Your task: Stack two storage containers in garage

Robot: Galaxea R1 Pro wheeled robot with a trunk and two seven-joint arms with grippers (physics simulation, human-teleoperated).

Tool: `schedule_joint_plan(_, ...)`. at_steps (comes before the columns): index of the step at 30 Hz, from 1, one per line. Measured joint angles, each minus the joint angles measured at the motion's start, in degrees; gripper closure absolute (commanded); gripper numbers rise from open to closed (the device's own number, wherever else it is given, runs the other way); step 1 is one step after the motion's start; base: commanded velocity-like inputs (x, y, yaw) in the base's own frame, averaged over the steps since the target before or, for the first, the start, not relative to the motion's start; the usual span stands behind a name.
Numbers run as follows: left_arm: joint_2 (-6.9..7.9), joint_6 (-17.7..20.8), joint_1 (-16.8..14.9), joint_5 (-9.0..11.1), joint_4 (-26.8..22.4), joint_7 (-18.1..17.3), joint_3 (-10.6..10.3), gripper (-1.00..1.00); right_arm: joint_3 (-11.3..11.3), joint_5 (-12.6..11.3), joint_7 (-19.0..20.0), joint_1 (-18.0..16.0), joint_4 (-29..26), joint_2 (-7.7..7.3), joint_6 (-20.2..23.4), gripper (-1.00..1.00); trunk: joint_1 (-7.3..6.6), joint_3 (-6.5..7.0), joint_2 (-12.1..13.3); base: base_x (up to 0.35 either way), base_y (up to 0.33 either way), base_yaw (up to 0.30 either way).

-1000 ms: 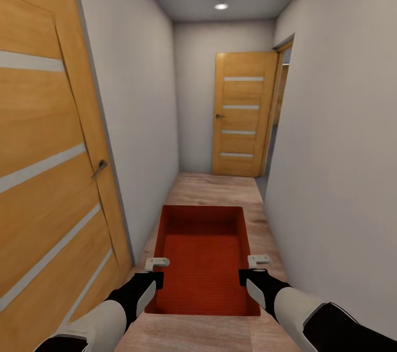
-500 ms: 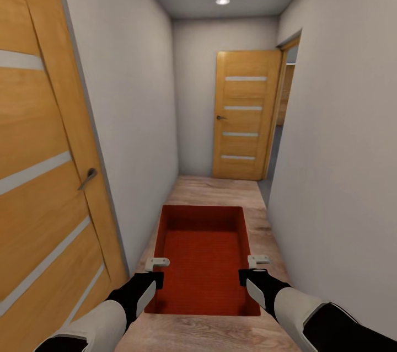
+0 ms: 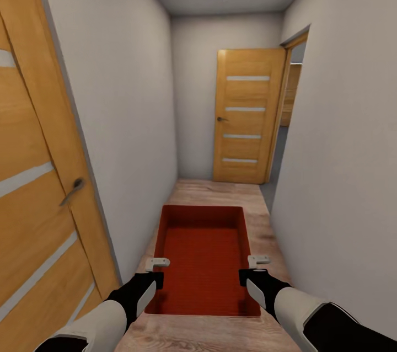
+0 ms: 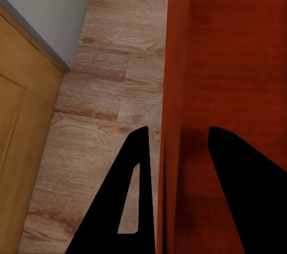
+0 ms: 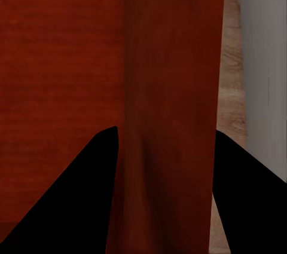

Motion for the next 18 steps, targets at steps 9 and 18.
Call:
schedule_joint_plan(9, 0.06, 0.00, 0.00, 0.05, 0.01, -0.05, -0.07, 1.00, 0.05, -0.05, -0.12, 0.02, 0.00, 0.07, -0.01, 1.00, 0.00, 0.00, 0.00, 0.322, 0.000, -0.053)
schedule_joint_plan(18, 0.06, 0.00, 0.00, 0.04, -0.01, -0.04, -0.09, 1.00, 0.04, -0.05, -0.13, 0.02, 0.01, 0.08, -0.04, 1.00, 0.00, 0.00, 0.00, 0.322, 0.000, 0.000)
